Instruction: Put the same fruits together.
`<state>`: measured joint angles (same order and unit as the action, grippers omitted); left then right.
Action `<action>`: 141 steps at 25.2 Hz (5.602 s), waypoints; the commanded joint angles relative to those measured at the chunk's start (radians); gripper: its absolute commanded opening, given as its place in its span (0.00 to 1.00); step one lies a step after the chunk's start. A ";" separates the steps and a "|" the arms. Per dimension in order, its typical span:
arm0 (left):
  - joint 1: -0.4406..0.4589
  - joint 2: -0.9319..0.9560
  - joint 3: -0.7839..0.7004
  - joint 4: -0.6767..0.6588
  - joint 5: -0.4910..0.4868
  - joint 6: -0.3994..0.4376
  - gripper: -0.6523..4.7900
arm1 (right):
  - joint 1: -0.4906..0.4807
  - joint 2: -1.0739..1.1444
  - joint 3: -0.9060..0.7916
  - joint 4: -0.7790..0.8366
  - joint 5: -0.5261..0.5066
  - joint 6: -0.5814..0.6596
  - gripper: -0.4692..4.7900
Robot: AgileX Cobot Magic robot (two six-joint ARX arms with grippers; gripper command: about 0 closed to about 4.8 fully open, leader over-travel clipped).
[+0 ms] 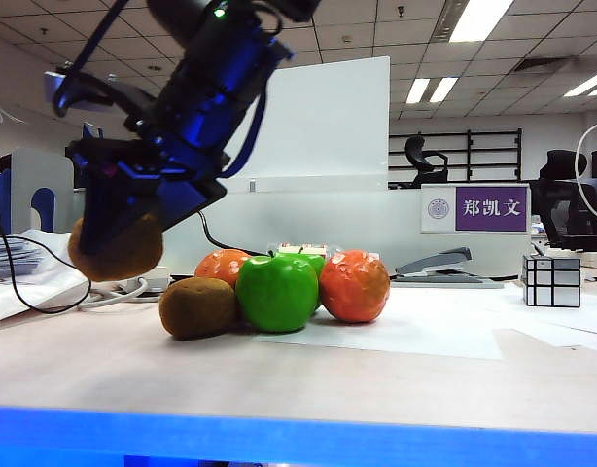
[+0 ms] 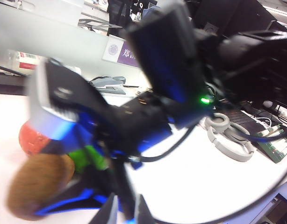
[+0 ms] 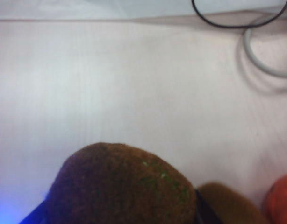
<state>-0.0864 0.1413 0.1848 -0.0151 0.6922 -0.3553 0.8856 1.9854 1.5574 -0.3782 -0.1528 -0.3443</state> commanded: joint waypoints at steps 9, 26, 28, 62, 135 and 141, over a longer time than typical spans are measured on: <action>0.000 -0.013 0.003 -0.003 0.003 0.001 0.24 | -0.005 -0.196 -0.355 0.205 0.050 0.114 0.08; 0.000 -0.013 0.003 -0.013 0.000 0.005 0.23 | -0.048 -0.171 -0.438 0.351 0.154 0.169 0.08; 0.000 -0.013 0.003 -0.013 0.000 0.005 0.24 | -0.048 -0.150 -0.439 0.358 0.153 0.172 0.08; 0.000 -0.016 0.003 -0.027 0.001 0.009 0.23 | -0.042 -0.117 -0.438 0.383 0.151 0.215 1.00; 0.000 -0.017 0.002 -0.126 -0.093 0.095 0.23 | -0.397 -0.214 -0.534 0.442 0.063 0.267 1.00; 0.000 -0.017 0.002 -0.127 -0.099 0.095 0.23 | -0.397 -0.208 -0.533 0.471 0.064 0.267 1.00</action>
<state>-0.0864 0.1242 0.1844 -0.1513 0.5976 -0.2626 0.4873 1.7805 1.0195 0.0631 -0.0803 -0.0818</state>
